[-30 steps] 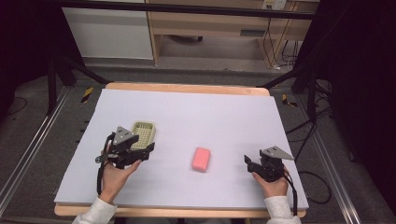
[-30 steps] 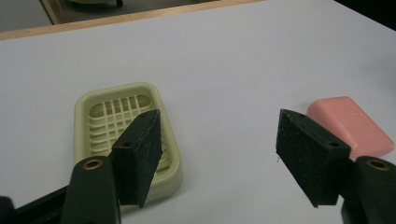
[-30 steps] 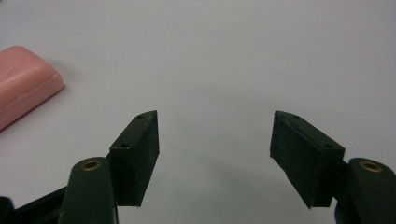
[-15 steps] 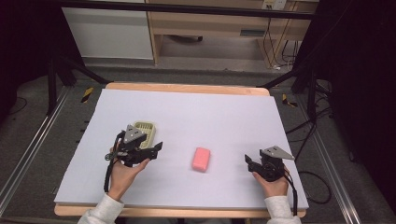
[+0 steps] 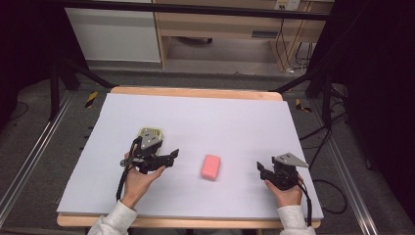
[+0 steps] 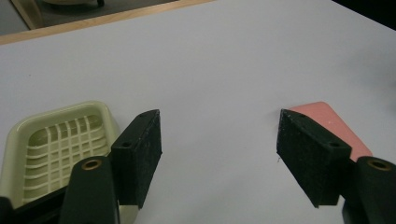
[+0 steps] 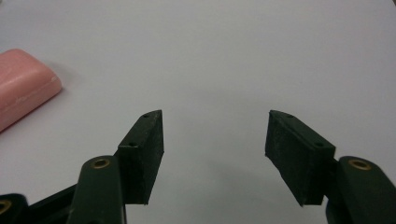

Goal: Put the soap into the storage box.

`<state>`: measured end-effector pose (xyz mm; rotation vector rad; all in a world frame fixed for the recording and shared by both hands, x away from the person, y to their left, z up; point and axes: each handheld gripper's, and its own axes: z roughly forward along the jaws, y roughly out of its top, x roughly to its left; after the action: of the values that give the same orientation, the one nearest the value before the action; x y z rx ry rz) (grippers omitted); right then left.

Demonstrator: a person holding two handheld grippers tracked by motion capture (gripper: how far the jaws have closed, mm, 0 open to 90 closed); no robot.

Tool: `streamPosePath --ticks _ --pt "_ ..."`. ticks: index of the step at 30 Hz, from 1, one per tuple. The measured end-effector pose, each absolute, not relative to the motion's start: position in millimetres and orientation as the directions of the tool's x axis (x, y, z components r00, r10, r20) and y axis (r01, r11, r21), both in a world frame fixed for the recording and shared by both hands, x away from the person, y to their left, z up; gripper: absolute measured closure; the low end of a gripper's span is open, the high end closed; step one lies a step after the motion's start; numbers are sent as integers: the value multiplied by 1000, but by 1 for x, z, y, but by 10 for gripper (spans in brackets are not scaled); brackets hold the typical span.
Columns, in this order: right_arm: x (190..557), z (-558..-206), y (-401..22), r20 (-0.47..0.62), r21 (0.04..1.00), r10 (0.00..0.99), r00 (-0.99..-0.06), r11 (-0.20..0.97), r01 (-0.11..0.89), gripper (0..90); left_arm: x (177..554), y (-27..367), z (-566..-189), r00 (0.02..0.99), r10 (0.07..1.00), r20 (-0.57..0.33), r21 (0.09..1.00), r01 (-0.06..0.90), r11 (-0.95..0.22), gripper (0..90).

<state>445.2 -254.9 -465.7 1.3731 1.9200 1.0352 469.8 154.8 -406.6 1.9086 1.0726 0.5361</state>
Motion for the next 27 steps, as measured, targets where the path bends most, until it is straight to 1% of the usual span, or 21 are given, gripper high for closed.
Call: streamPosePath --ticks 11,27 --pt "445 -465 -255 0 838 947 -322 177 517 385 472 139 -406 556 831 -39 840 468 -273 303" --pt "445 -465 -256 3 835 947 -322 175 522 393 473 106 -406 605 796 -24 823 464 -328 295"
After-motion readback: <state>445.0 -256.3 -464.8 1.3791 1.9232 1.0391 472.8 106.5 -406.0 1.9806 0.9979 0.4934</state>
